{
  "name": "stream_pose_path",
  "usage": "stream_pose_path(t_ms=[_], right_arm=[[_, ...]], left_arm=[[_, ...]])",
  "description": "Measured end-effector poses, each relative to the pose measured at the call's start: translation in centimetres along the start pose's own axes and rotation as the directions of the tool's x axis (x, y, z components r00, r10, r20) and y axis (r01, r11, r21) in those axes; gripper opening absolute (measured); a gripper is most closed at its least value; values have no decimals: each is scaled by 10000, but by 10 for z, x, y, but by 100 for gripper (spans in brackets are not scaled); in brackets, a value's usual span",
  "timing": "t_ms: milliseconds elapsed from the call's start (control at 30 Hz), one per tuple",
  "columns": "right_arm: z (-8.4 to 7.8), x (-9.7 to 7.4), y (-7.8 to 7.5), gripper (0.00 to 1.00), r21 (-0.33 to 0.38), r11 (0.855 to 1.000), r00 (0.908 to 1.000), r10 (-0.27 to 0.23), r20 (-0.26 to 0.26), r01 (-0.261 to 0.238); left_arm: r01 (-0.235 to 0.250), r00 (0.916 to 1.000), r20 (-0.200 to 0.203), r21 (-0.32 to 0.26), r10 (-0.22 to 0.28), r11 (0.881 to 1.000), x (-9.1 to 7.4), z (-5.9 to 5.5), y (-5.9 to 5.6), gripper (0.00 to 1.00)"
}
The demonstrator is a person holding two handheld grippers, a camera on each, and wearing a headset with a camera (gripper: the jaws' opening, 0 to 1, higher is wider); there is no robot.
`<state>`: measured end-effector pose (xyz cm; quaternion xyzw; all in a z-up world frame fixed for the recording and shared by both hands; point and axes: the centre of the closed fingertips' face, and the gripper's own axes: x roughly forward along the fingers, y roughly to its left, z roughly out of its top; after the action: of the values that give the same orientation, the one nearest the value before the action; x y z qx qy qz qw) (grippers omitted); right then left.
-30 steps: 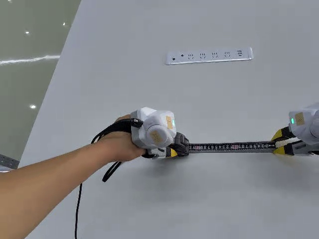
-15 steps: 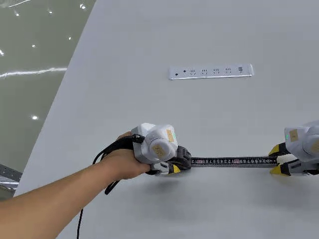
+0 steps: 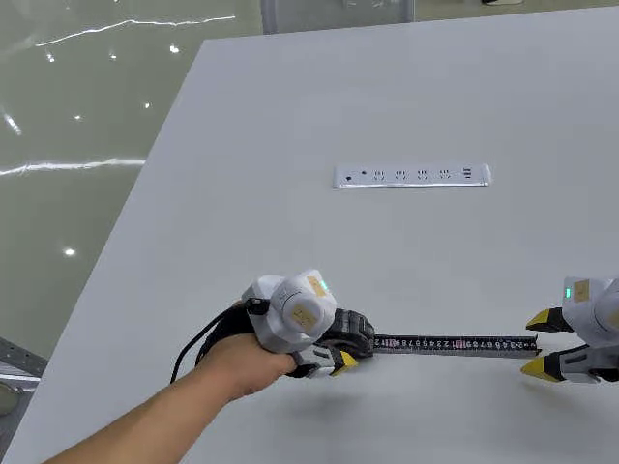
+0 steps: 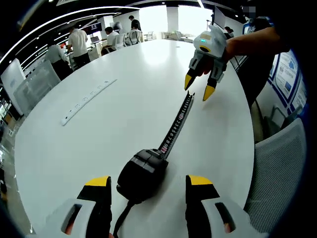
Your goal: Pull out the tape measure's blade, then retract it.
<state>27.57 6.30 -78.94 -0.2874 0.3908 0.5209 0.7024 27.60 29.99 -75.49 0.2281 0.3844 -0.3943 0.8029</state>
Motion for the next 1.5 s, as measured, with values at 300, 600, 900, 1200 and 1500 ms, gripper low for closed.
stream_pose_path(t_ms=[300, 600, 900, 1200, 1500], right_arm=[[4, -15, 9, 41, 1448, 9876, 9953, -704, 671, 601], [9, -35, 30, 49, 2723, 9581, 9832, -1276, 1303, 883], [12, -61, 46, 53, 3540, 9276, 9684, -1877, 1645, 1197], [23, -75, 65, 60, 4184, 9011, 9555, -2148, 2020, 1141], [34, -94, 79, 68, 4416, 8870, 9428, -2518, 2185, 1346]], left_arm=[[-601, 9974, 329, -1077, 640, 9924, -20, 1, -3, 63], [-1011, 9926, 499, -1616, 1105, 9817, -38, 0, -8, 68], [-1282, 9878, 578, -2222, 1443, 9665, -57, -7, -23, 72], [-1565, 9807, 672, -2949, 1838, 9426, -74, -9, -31, 77], [-1595, 9750, 899, -3545, 2034, 9214, -93, -12, -39, 82]])
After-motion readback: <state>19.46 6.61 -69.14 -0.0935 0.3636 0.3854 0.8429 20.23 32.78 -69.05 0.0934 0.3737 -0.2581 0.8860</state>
